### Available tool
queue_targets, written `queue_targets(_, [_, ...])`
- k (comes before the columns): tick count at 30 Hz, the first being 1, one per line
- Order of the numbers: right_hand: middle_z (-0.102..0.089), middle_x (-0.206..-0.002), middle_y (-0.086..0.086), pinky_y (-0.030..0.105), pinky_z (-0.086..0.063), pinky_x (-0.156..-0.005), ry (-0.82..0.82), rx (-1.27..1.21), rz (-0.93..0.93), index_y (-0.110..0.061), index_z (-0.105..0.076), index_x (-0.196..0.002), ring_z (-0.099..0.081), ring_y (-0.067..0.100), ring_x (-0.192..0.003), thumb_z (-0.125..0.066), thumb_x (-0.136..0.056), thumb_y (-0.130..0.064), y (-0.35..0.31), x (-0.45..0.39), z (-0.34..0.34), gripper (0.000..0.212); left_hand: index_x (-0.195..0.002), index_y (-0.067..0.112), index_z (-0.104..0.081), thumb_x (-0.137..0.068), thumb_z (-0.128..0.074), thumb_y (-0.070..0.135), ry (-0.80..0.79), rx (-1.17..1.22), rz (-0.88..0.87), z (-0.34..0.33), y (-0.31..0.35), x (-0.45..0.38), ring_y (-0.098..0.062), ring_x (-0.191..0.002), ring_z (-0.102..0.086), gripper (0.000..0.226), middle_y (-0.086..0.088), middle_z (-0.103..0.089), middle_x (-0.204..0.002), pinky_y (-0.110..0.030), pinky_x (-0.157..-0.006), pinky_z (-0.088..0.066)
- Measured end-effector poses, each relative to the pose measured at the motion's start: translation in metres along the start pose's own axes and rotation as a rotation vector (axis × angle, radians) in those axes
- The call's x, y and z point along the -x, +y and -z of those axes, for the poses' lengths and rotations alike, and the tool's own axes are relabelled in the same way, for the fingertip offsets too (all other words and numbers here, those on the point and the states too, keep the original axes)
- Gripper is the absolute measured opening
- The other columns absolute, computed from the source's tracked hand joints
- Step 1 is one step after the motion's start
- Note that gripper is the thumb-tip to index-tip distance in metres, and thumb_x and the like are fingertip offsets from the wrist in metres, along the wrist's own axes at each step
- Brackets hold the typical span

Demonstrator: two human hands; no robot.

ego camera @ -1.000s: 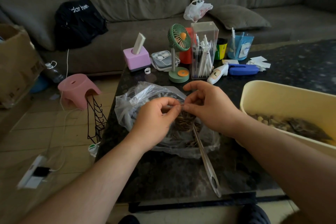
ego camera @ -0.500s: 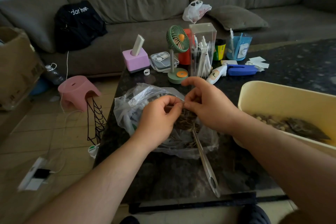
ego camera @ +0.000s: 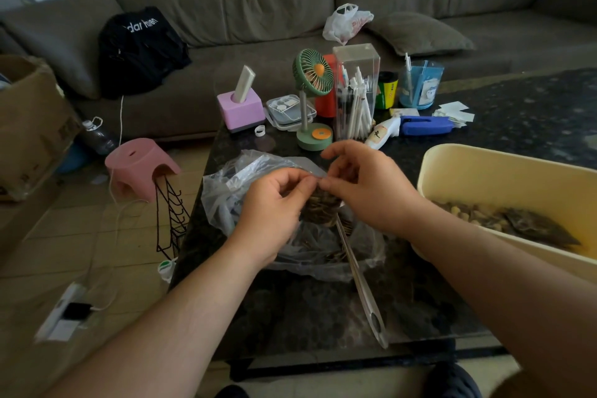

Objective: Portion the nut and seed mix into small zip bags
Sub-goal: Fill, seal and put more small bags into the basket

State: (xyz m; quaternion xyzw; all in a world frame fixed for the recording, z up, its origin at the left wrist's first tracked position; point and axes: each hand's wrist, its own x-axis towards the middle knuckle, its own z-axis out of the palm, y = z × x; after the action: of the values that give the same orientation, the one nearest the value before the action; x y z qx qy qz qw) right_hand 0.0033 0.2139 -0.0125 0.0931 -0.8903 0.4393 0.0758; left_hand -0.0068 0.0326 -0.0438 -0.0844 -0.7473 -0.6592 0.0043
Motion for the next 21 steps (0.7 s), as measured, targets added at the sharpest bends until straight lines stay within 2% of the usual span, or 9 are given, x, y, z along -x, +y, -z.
queue_targets(2, [-0.07,-0.091,-0.013,0.023,-0.059,-0.078,-0.036,0.066,-0.026,-0.032,-0.07,-0.111,-0.066,0.001,-0.084,-0.075,-0.094,-0.036,0.002,0.001,0.0,0.018,-0.101,0.019,-0.077,-0.103,-0.067,0.015,0.013,-0.025,0.003,0.002,-0.001,0.0,0.0,-0.08,-0.073,0.011,0.006,-0.08,-0.089,-0.014,-0.068,-0.053])
queue_targets(5, [-0.071,-0.087,-0.011,0.023,-0.057,-0.073,-0.064,0.086,-0.06,-0.03,-0.074,-0.097,-0.067,0.003,-0.082,-0.073,-0.096,-0.032,0.002,0.002,0.002,0.002,-0.099,0.021,-0.077,-0.102,-0.069,0.015,0.001,-0.052,0.007,0.002,-0.002,0.0,0.0,-0.077,-0.071,0.01,0.008,-0.079,-0.085,-0.016,-0.069,-0.054])
queue_targets(7, [-0.07,-0.086,-0.011,0.019,-0.052,-0.069,-0.062,0.108,-0.075,-0.03,-0.073,-0.094,-0.066,0.004,-0.08,-0.072,-0.096,-0.03,0.001,0.001,0.002,0.002,-0.097,0.023,-0.077,-0.101,-0.071,0.015,0.001,-0.085,0.004,0.002,-0.002,0.0,0.001,-0.075,-0.07,0.01,0.009,-0.078,-0.083,-0.017,-0.07,-0.054])
queue_targets(10, [-0.07,-0.086,-0.009,0.024,-0.055,-0.069,-0.073,0.127,-0.098,-0.031,-0.071,-0.094,-0.066,0.007,-0.079,-0.075,-0.093,-0.035,0.001,-0.001,0.002,0.005,-0.097,0.021,-0.077,-0.1,-0.071,0.012,0.018,-0.084,0.007,0.004,0.0,0.0,0.002,-0.073,-0.07,0.011,0.009,-0.077,-0.08,-0.015,-0.067,-0.054])
queue_targets(14, [-0.07,-0.083,-0.008,0.021,-0.049,-0.065,-0.105,0.161,-0.118,-0.03,-0.072,-0.089,-0.064,0.008,-0.077,-0.076,-0.093,-0.034,0.001,-0.003,0.004,0.007,-0.099,0.021,-0.078,-0.1,-0.071,0.017,0.019,-0.104,0.027,0.009,0.001,-0.001,-0.004,-0.082,-0.074,0.008,0.007,-0.079,-0.088,-0.018,-0.071,-0.056])
queue_targets(18, [-0.069,-0.079,-0.008,0.016,-0.044,-0.059,-0.1,0.208,-0.1,-0.028,-0.073,-0.088,-0.062,0.006,-0.071,-0.077,-0.092,-0.032,-0.002,-0.004,0.004,0.007,-0.087,0.024,-0.076,-0.1,-0.071,0.016,0.017,-0.178,0.059,0.011,-0.001,-0.005,0.002,-0.071,-0.066,0.017,0.013,-0.073,-0.074,-0.025,-0.072,-0.051])
queue_targets(21, [-0.066,-0.076,-0.01,0.012,-0.04,-0.056,-0.109,0.238,-0.083,-0.028,-0.073,-0.088,-0.059,0.003,-0.068,-0.076,-0.093,-0.032,-0.005,-0.004,0.004,0.007,-0.086,0.026,-0.075,-0.1,-0.07,0.016,0.005,-0.205,0.066,0.011,-0.001,-0.006,0.001,-0.072,-0.066,0.018,0.012,-0.073,-0.076,-0.027,-0.073,-0.051])
